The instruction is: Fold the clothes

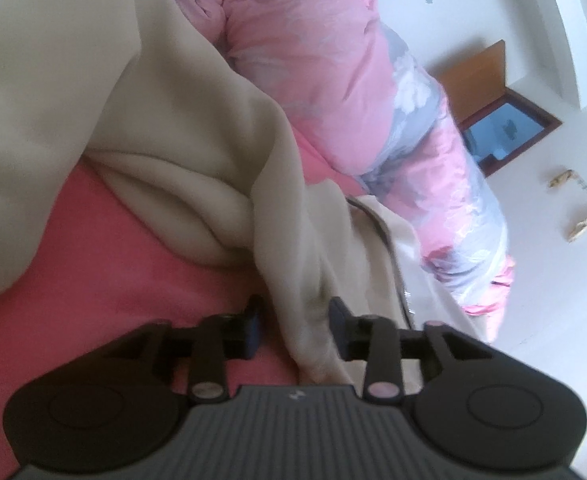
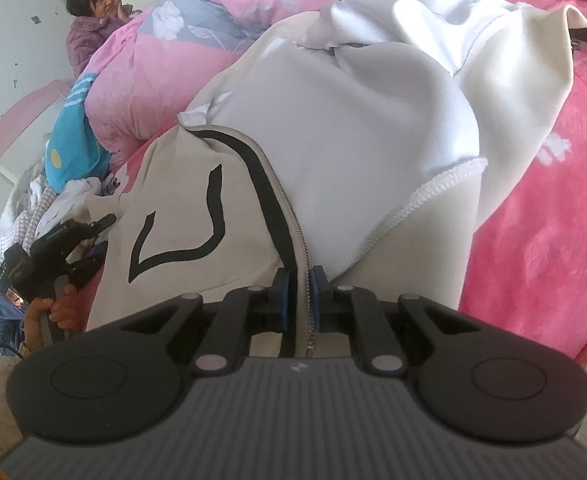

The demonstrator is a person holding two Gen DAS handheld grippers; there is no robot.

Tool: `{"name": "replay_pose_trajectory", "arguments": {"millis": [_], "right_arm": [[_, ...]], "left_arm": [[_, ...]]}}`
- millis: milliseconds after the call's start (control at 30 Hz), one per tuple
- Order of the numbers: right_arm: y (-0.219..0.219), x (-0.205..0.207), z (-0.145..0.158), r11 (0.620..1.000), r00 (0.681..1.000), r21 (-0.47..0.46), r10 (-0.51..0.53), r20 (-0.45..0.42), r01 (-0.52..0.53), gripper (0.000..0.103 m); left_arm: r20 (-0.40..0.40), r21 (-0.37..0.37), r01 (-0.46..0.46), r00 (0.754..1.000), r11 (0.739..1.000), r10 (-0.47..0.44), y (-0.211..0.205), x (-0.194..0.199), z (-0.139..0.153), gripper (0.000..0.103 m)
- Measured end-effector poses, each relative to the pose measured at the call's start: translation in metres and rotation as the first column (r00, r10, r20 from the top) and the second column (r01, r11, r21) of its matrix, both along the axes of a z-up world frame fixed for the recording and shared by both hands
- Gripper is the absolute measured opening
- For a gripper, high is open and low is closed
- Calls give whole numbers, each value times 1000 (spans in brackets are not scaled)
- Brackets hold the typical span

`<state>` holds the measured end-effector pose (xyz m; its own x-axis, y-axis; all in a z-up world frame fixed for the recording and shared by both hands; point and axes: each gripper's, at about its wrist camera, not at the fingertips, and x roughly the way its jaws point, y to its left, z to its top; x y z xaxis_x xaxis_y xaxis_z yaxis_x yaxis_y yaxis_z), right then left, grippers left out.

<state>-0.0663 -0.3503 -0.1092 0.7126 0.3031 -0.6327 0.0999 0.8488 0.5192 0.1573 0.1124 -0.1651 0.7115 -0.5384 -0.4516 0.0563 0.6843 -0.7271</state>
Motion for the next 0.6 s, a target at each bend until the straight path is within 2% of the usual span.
{"name": "replay_pose_trajectory", "arguments": {"millis": [33,100,167,233,333,433,567,600], "right_arm": [[1,0,0,1000,1000,-1,-2,0,2,9],[2,0,0,1000,1000,-2,-7,-2,7,9],[4,0,2,1000,1000,-8,-11,-6,11,9],[6,1,3,1000,1000,-12,-11,-9,11,9],[10,5,3,1000,1000,-17,-2,-15,2,10],[13,8,3,999,1000,-33,2,-14,-3,10],[9,6,0,1000,1000,-9,-4,-6,4,10],[8,5,-1,1000,1000,-3,-4,-4,4,10]], "left_arm": [[-6,18,-8,1000,1000,8,2,-1,-2,5],[-1,-14,-25,1000,1000,25,5,2,-1,5],[62,13,-46,997,999,45,8,6,12,5],[86,21,-55,995,998,53,10,14,20,5],[20,29,-71,997,997,71,13,26,8,6],[-11,16,-70,997,997,70,13,30,-3,8],[-37,0,-54,998,999,54,19,16,0,12],[-43,-3,-50,998,999,50,20,13,0,19]]}}
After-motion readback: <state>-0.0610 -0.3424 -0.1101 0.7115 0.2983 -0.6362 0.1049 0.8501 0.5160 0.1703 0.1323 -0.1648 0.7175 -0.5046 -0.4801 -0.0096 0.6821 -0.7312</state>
